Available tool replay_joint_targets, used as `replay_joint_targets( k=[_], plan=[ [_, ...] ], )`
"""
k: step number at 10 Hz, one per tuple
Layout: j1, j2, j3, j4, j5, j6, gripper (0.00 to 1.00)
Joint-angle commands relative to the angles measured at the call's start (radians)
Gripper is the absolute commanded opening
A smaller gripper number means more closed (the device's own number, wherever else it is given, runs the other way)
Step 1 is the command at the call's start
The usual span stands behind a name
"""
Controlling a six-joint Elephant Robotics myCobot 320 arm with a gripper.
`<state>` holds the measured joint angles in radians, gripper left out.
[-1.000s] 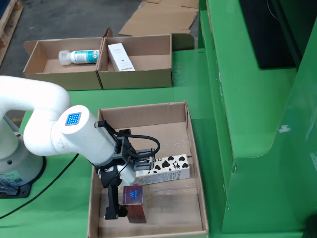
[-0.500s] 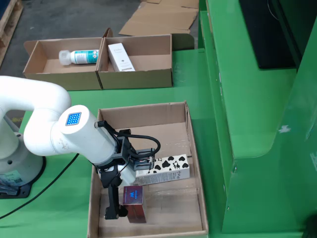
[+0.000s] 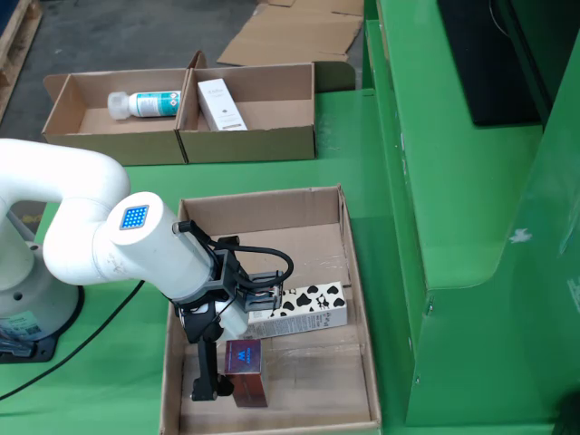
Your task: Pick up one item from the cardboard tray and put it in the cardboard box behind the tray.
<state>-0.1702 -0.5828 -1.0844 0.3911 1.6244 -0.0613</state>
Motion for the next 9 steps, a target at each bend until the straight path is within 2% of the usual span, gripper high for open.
replay_joint_targets(
  k=[1, 6, 9],
  plan=[
    [-0.003, 0.023, 0.032, 0.013, 0.005, -0.006, 1.00],
    [0.004, -0.028, 0.157, -0.045, 0.009, -0.010, 1.00],
    [0.004, -0.028, 0.157, -0.045, 0.009, -0.010, 1.00]
  ],
)
